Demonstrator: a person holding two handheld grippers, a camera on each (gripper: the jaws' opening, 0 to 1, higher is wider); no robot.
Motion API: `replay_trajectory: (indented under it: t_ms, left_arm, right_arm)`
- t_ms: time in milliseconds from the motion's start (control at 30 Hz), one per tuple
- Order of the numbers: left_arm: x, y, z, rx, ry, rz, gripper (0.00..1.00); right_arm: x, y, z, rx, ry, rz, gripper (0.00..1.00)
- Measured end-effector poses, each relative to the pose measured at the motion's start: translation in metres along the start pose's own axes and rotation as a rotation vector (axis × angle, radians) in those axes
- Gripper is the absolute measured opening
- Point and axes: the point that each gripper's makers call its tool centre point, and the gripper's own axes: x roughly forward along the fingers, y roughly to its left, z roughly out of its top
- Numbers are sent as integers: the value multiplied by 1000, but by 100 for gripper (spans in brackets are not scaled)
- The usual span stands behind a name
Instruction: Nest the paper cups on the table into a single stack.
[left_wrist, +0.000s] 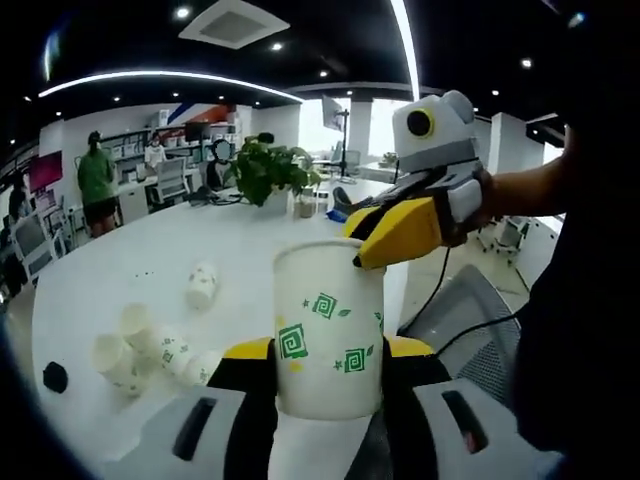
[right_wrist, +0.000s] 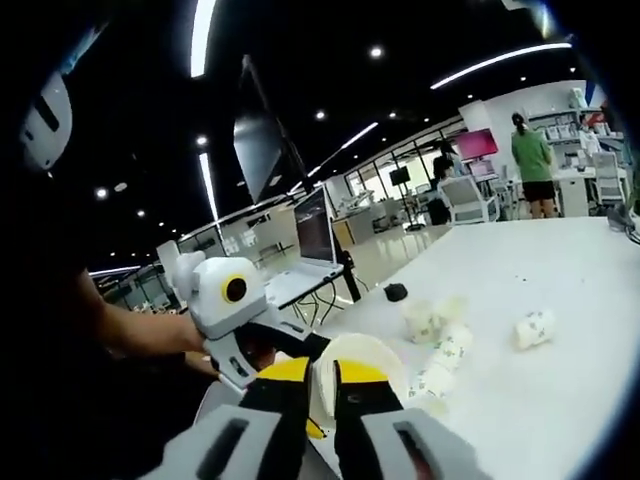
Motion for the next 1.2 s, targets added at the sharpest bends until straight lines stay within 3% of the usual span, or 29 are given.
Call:
replay_trajectory:
  t_ms: [700,900,1200]
  left_arm:
    - [5,-6,-9,19,30,-17,41]
    - [4,-3,-11,29,25,-1,50]
    - [-2,5,-19,18,30,24,55]
  right_arm:
    - [3,6,-10,50,43,38,0]
    - [4,7,-11,35,54,35,0]
    - [3,1,-9,7,63,11,0]
